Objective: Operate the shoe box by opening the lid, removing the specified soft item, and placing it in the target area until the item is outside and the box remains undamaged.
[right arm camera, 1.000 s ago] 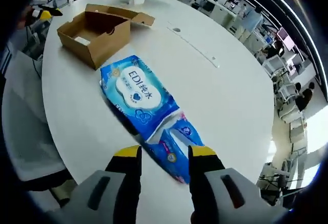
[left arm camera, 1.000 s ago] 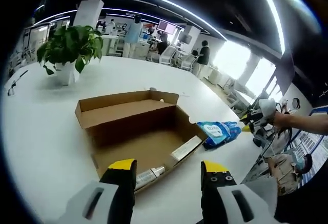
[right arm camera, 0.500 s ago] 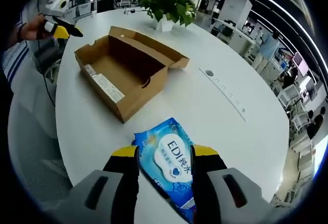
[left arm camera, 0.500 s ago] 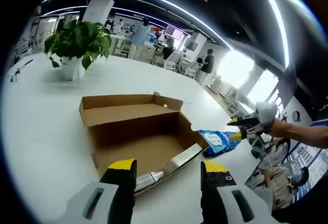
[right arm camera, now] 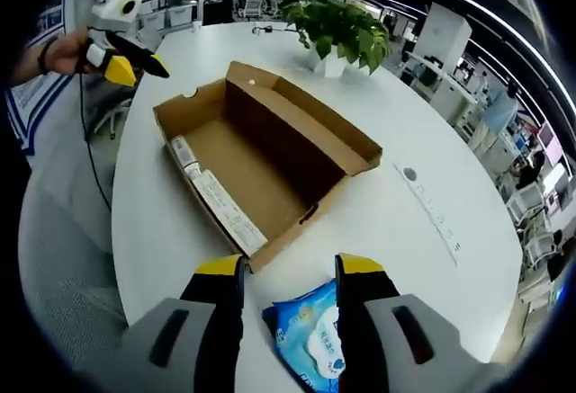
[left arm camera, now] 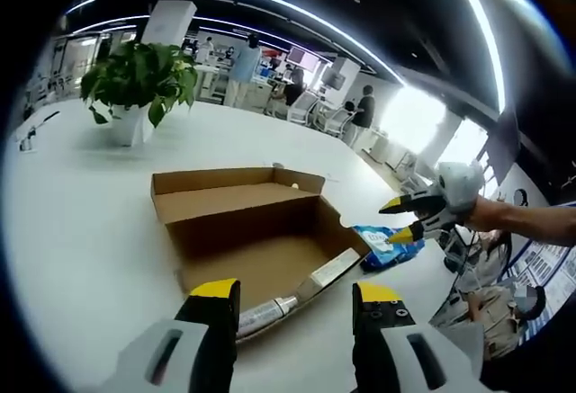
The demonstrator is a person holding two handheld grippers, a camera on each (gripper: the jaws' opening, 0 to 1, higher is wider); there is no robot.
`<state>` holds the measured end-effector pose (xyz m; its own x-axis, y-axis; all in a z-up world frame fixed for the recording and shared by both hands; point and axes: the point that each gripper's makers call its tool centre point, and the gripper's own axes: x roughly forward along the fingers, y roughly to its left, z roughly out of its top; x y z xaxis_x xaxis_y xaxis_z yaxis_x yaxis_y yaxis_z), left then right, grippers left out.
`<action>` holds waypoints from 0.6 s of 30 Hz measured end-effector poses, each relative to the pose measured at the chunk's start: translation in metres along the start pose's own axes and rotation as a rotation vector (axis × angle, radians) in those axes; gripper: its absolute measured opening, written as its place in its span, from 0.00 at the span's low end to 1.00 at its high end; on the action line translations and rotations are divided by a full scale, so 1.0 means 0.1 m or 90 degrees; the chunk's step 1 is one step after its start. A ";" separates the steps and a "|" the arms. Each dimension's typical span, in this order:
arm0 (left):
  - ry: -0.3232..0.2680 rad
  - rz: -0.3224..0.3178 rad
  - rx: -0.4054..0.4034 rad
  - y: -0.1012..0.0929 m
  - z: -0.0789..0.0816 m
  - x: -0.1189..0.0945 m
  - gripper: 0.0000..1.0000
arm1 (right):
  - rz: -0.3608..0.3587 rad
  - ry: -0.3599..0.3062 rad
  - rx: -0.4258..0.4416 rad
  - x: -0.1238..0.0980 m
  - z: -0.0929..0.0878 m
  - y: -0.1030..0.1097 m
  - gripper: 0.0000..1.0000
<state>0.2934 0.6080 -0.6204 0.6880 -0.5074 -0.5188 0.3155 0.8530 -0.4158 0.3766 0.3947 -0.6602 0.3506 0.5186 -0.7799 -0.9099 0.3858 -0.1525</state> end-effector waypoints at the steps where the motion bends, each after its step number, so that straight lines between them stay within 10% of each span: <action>1: 0.000 0.000 0.000 0.01 0.00 0.00 0.51 | 0.003 -0.001 -0.003 0.02 0.02 0.01 0.38; 18: -0.008 0.008 -0.020 0.13 -0.08 -0.12 0.51 | 0.080 0.026 -0.101 0.34 0.33 0.30 0.39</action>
<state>0.2842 0.6242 -0.6254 0.6999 -0.4954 -0.5144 0.2865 0.8546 -0.4332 0.3688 0.4488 -0.6715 0.2263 0.5217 -0.8226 -0.9704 0.1943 -0.1436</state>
